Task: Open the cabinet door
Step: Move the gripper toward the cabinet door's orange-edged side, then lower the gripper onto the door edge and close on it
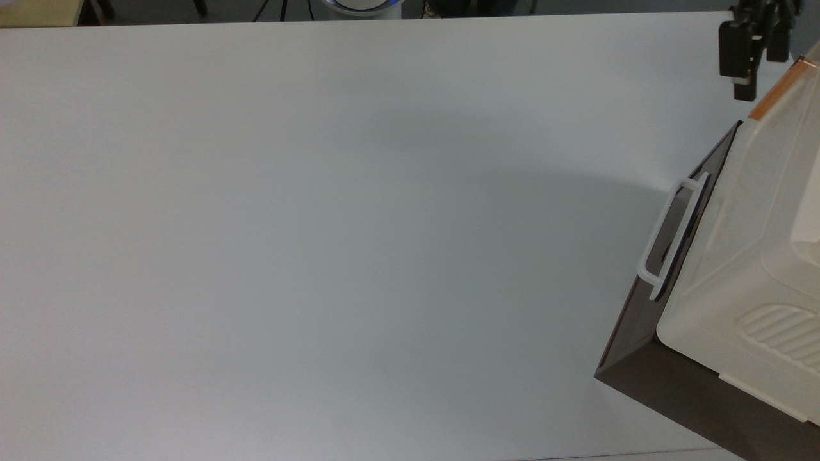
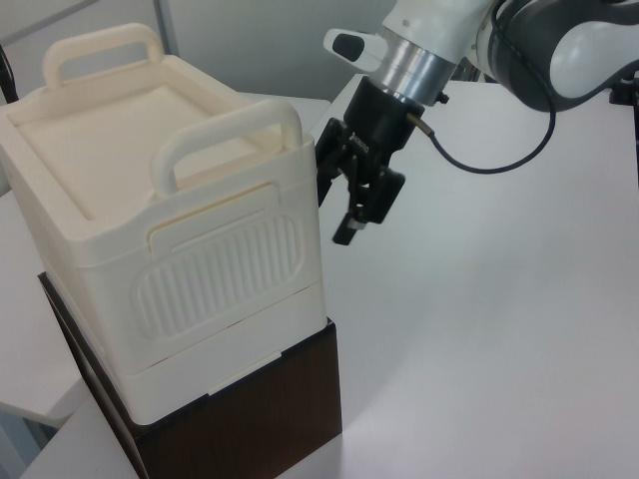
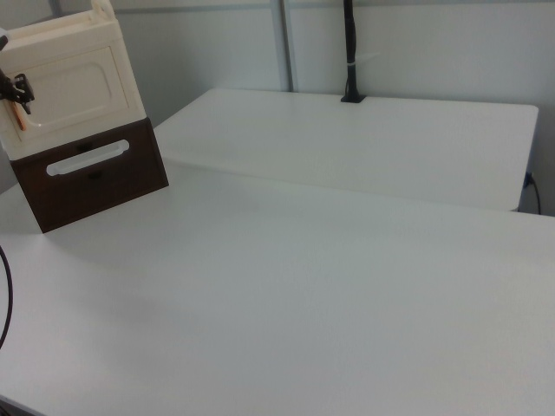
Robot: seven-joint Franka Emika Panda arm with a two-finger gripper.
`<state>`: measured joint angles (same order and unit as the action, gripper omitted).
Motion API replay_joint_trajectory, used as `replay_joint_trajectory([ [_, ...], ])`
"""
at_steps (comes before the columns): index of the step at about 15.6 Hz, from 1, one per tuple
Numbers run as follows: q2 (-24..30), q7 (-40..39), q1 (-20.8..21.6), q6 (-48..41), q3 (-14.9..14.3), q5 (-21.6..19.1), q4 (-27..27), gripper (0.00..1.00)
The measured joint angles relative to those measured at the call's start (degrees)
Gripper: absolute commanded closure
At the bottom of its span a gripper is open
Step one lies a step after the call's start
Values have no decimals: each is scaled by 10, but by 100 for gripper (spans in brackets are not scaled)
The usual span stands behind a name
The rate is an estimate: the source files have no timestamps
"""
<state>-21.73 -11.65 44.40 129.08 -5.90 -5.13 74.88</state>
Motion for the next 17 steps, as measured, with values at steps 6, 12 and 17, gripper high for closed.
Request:
replay_joint_trajectory([
  [6,-10,12,0,7,-1,0,-12,53],
  [12,-16,14,0,10,-3,15,-16,62],
  [17,-20,17,2,14,-2,40,-20,72],
])
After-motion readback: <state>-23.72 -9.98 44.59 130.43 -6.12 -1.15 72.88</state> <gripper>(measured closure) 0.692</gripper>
